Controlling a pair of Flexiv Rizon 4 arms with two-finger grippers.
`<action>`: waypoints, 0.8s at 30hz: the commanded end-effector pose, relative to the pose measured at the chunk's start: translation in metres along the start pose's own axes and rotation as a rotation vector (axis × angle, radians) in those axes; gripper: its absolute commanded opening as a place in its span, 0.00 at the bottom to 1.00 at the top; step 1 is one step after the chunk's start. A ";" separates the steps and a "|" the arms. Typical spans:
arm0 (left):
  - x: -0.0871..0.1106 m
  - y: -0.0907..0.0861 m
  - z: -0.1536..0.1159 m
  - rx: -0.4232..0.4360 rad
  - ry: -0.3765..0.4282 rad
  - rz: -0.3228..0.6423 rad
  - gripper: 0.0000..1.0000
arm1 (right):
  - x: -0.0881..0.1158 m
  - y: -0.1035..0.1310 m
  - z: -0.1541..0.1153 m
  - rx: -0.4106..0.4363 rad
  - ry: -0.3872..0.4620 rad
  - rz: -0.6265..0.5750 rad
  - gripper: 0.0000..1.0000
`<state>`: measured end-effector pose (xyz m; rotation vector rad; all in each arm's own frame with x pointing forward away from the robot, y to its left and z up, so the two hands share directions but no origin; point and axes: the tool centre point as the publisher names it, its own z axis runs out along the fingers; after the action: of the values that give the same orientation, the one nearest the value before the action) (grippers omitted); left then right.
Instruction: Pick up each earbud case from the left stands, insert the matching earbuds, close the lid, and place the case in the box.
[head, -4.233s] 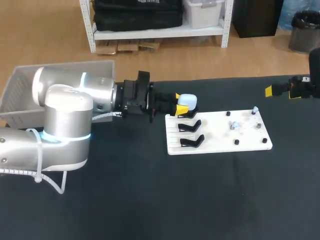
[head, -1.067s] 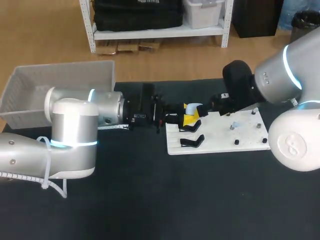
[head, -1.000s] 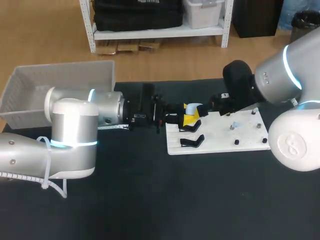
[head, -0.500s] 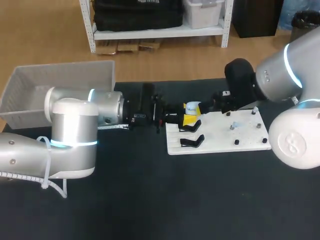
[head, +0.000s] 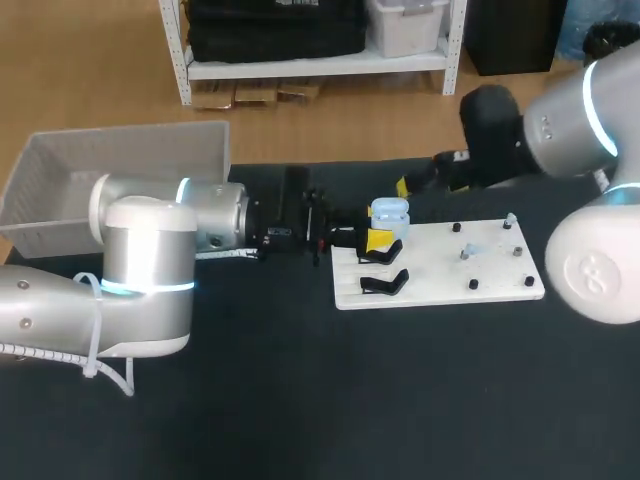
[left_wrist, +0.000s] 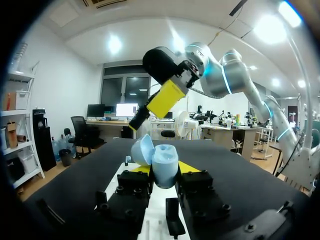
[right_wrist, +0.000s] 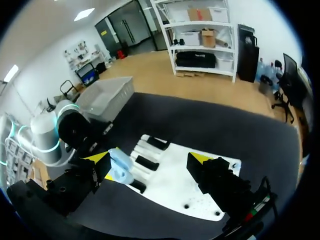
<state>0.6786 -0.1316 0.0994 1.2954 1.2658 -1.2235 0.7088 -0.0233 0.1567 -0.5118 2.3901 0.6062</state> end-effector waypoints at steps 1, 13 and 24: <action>0.001 0.001 0.000 0.000 -0.004 0.002 0.00 | 0.001 -0.014 -0.030 0.110 0.036 -0.062 1.00; 0.001 0.001 0.000 0.000 -0.004 0.002 0.00 | 0.029 -0.100 -0.044 0.385 0.299 -0.178 1.00; 0.001 0.001 0.000 0.000 -0.004 0.002 0.00 | 0.048 -0.136 -0.022 0.414 0.458 -0.187 1.00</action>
<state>0.6787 -0.1316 0.0994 1.2954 1.2659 -1.2235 0.7172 -0.1620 0.1096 -0.7349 2.7160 -0.0933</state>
